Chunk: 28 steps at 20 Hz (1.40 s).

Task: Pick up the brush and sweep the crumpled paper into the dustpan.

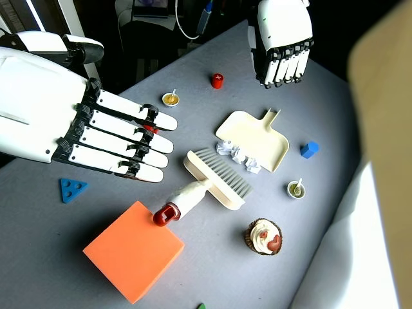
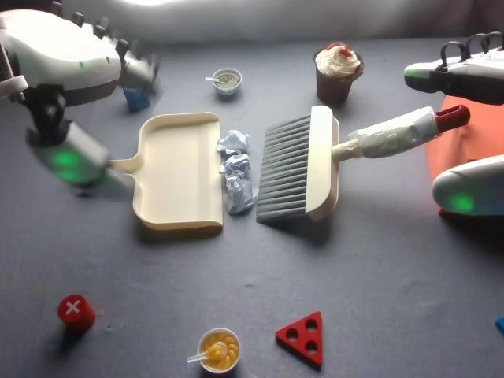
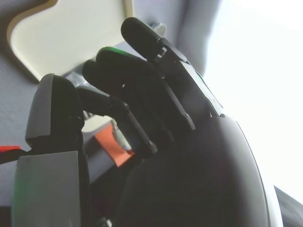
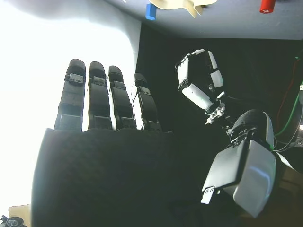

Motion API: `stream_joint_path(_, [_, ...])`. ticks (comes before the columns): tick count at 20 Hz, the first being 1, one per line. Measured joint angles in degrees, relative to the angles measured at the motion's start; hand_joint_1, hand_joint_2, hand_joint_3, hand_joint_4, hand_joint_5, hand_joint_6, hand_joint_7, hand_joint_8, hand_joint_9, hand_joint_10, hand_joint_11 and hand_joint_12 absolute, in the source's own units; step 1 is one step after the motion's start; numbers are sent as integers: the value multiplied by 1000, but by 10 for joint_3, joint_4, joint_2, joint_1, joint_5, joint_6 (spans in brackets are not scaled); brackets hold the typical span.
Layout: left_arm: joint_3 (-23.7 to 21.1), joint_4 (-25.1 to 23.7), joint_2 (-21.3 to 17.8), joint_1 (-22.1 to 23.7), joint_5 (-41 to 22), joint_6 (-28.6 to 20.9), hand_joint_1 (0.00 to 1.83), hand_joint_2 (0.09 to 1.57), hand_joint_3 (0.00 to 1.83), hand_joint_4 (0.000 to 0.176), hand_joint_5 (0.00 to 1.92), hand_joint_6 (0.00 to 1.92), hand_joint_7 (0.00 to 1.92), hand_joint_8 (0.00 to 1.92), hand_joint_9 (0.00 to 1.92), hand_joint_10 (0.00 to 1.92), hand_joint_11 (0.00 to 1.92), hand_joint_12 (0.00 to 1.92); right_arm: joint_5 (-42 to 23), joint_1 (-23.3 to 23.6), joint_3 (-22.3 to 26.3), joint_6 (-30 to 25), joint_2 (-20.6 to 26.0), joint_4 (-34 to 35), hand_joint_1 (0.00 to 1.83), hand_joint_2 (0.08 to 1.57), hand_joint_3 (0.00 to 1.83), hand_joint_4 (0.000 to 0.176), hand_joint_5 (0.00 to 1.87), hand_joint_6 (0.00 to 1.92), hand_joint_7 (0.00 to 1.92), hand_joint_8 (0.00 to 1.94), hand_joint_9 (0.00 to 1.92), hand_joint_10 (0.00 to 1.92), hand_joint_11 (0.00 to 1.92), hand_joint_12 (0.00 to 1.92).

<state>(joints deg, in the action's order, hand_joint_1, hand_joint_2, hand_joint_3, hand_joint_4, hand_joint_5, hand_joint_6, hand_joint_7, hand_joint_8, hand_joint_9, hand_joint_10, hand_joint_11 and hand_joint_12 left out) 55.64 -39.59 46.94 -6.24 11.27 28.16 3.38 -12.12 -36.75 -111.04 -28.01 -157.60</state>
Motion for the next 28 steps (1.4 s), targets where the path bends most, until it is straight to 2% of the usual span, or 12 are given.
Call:
stream_joint_path(11, [9, 0, 8, 0, -1, 14, 0, 847, 0, 0, 97, 1, 122, 2, 110, 2, 84, 88, 1, 0, 3, 0, 0, 0, 0, 855, 0, 0, 3, 1, 60, 4, 82, 4, 76, 48])
stream_joint_path(15, [30, -24, 19, -13, -13, 17, 12, 889, 13, 0, 53, 0, 76, 0, 63, 0, 61, 70, 1, 0, 4, 0, 0, 0, 0, 860, 2, 0, 2, 1, 54, 3, 77, 2, 64, 38])
stream_joint_path(17, [39, -24, 24, -36, -22, 12, 82, 920, 18, 0, 51, 3, 72, 2, 66, 5, 82, 73, 0, 0, 4, 0, 0, 0, 0, 861, 2, 0, 18, 7, 68, 8, 87, 6, 75, 39])
stream_joint_path(20, [51, -24, 26, -55, -41, 6, 327, 947, 14, 0, 38, 0, 83, 5, 89, 10, 116, 78, 1, 0, 5, 0, 0, 0, 0, 859, 1, 0, 7, 2, 59, 4, 76, 3, 73, 34])
stream_joint_path(23, [66, -24, 30, -70, -54, 5, 610, 965, 11, 0, 3, 0, 33, 0, 58, 1, 99, 63, 1, 0, 5, 0, 1, 0, 0, 864, 2, 0, 0, 0, 35, 2, 57, 2, 57, 24])
stream_joint_path(24, [71, -24, 33, -72, -56, 5, 758, 946, 0, 0, 0, 0, 39, 6, 67, 7, 105, 65, 1, 0, 5, 0, 1, 0, 0, 862, 1, 0, 0, 0, 39, 4, 60, 3, 60, 25])
stream_joint_path(28, [91, -24, 42, -90, -75, 5, 912, 991, 13, 0, 0, 0, 4, 0, 38, 1, 73, 49, 1, 0, 5, 0, 1, 0, 0, 861, 0, 0, 18, 7, 71, 14, 100, 16, 99, 37])
